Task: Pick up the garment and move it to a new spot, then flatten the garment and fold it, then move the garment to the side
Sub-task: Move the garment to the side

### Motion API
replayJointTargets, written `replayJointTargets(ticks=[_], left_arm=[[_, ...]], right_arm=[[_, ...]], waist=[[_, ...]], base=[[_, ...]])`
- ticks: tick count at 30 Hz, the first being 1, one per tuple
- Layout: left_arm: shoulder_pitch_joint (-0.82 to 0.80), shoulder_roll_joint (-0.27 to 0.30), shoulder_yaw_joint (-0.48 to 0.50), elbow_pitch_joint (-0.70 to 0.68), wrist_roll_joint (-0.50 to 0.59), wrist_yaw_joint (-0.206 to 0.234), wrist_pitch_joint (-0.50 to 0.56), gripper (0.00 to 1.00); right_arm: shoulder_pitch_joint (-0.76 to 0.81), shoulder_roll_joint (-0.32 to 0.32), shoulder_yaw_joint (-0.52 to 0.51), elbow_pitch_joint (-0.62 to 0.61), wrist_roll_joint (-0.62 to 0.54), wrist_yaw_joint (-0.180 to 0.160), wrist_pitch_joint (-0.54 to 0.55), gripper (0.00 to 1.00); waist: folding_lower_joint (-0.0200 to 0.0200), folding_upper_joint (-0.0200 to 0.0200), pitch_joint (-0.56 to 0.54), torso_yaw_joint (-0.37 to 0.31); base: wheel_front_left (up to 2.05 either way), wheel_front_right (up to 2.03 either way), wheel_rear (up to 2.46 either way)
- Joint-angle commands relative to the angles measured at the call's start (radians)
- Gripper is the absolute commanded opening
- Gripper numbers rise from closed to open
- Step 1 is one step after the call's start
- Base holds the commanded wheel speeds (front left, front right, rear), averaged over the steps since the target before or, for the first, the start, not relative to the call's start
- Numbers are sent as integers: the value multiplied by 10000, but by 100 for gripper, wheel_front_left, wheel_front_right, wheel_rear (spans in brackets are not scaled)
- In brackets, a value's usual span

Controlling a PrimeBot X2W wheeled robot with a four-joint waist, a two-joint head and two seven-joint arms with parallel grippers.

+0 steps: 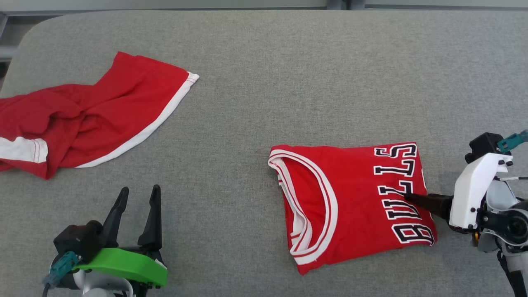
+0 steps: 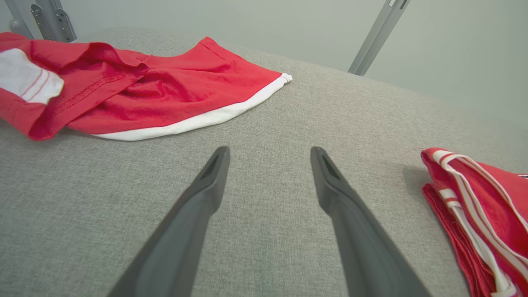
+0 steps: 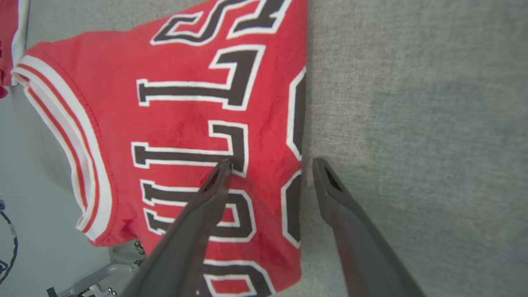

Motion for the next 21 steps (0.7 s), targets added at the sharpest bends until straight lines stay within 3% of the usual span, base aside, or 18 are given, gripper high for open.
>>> replayJointTargets(ticks=[1,5,7,13,21], left_arm=[[-210,-37,-3,21,97,-44,-1,100],[-409,-171,-90,95,130,-81,-22,100],[-483,-233,-125,144,141,-112,-42,100],[-445,-374,-37,112,171,-112,-122,100],[-358,-219,72,-73,237,-18,-127,100]], right_arm=[[-255,178,-122,107,-99,4,239,100],[-578,568,-75,454,-537,4,827,100],[-670,725,109,545,-657,4,1077,2],[-916,1052,497,2,-85,4,1374,0],[-1111,428,485,-312,-203,4,1091,0]], waist=[[0,-1,147,143],[0,-1,254,340],[0,-1,265,455],[0,-1,243,629],[0,-1,292,354]], base=[[0,0,0],[0,0,0],[0,0,0],[0,0,0],[0,0,0]])
